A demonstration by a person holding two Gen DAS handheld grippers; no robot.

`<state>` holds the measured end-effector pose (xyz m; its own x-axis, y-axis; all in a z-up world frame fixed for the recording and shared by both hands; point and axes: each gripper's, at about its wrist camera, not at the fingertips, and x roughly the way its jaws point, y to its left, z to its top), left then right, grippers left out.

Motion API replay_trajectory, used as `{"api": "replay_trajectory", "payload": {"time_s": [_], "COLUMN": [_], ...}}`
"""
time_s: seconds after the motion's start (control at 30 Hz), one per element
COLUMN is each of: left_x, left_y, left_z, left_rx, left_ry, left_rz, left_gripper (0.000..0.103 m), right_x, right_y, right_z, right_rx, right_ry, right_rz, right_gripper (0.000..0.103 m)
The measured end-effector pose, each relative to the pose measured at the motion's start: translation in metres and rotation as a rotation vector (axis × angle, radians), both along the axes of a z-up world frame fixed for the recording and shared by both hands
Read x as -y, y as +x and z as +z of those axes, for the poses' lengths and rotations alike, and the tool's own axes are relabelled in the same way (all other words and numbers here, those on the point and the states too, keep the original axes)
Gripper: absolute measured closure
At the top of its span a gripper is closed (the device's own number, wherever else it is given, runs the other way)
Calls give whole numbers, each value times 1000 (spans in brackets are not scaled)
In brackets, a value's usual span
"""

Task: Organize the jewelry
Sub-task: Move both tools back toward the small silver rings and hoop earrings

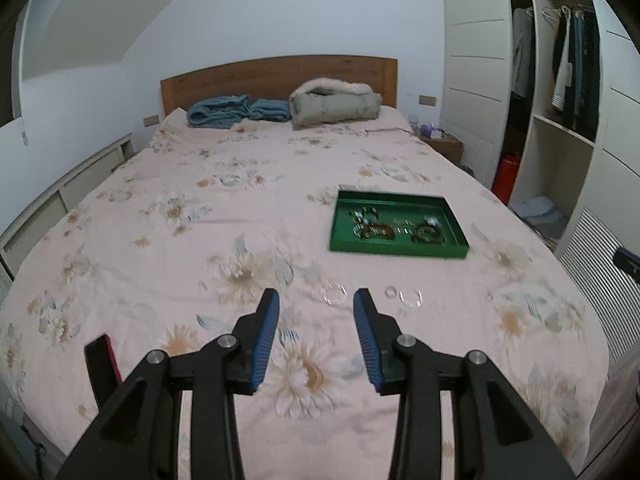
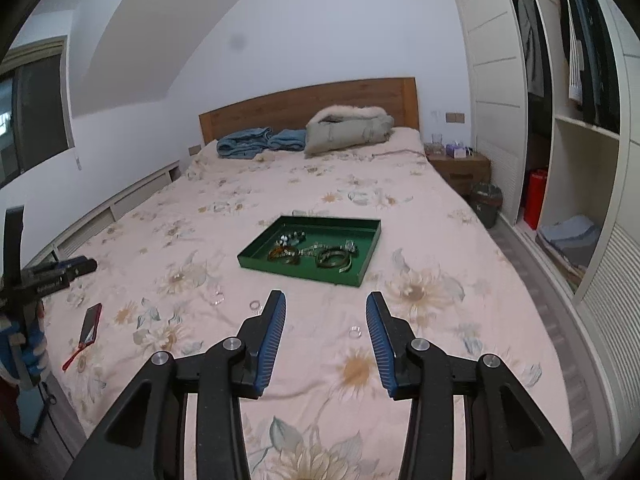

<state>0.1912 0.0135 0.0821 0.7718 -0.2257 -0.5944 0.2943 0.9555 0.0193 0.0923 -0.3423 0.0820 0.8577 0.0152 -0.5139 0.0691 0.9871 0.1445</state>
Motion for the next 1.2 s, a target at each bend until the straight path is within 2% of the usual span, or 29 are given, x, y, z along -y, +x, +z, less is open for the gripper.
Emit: {"api": "replay_trajectory", "payload": {"time_s": [0.17,0.3,0.43,0.5,0.63,0.97,1.2], "left_x": [14,38,69,83,116,163,184], "left_y": [-4,12,38,51,82,141,157], "left_z": [-43,-84,-122,-135,-160,-196,-204], "left_rx": [-59,-150,-236,-263,-315,-387,-377], "left_ry": [-6,-30,-82,-104,-135,-157,-128], "left_rz": [-71,-136,-185,-203,-225,-200,-190], "left_gripper": [66,66,66,66,66,65,52], "right_x": [1,3,7,9,13,20,33], "right_y": [11,31,57,74,105,161,175], "right_z": [-31,-63,-95,-113,-144,-194,-213], "right_rx": [-45,-92,-136,-161,-204,-275,-316], "right_ry": [4,4,23,29,30,-15,16], "right_rz": [9,23,52,72,114,158,147], "right_gripper": [61,61,58,55,54,54,56]}}
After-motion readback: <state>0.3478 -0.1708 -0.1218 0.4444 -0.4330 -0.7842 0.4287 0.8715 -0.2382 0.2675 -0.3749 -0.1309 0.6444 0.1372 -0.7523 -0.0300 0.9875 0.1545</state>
